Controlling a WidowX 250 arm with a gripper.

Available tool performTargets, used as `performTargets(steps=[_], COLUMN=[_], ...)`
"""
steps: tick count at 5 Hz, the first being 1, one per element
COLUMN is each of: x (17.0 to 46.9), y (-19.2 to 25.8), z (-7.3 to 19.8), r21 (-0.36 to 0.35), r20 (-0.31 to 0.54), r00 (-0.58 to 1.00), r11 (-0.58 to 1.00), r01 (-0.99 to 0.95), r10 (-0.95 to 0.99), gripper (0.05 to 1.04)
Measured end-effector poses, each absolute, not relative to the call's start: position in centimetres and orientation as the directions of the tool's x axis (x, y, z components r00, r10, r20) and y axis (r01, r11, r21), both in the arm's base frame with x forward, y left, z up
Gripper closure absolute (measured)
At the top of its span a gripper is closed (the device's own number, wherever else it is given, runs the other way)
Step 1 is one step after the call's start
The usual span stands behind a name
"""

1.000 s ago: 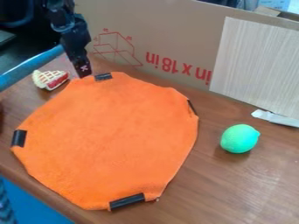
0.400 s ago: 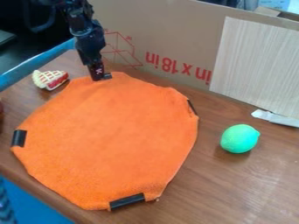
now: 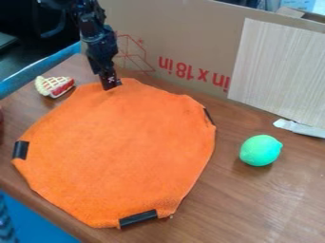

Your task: Fold the cloth from top left to bottom right

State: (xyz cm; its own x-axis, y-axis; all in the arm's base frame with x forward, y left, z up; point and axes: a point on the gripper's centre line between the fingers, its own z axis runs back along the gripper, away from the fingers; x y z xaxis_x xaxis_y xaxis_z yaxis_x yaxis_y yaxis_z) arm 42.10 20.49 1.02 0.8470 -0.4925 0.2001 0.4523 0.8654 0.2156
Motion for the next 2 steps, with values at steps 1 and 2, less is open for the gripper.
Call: performTargets(steps=[1,2], x=[42.21,42.49], y=[19.89,19.95], z=[-0.08,-0.35], r21=[0.199,0.187], r20=[0.187,0.186], r00=[0.848,0.851], r11=[0.865,0.868], r01=[0.461,0.46], r10=[-0.495,-0.492], gripper=[0.112,0.257])
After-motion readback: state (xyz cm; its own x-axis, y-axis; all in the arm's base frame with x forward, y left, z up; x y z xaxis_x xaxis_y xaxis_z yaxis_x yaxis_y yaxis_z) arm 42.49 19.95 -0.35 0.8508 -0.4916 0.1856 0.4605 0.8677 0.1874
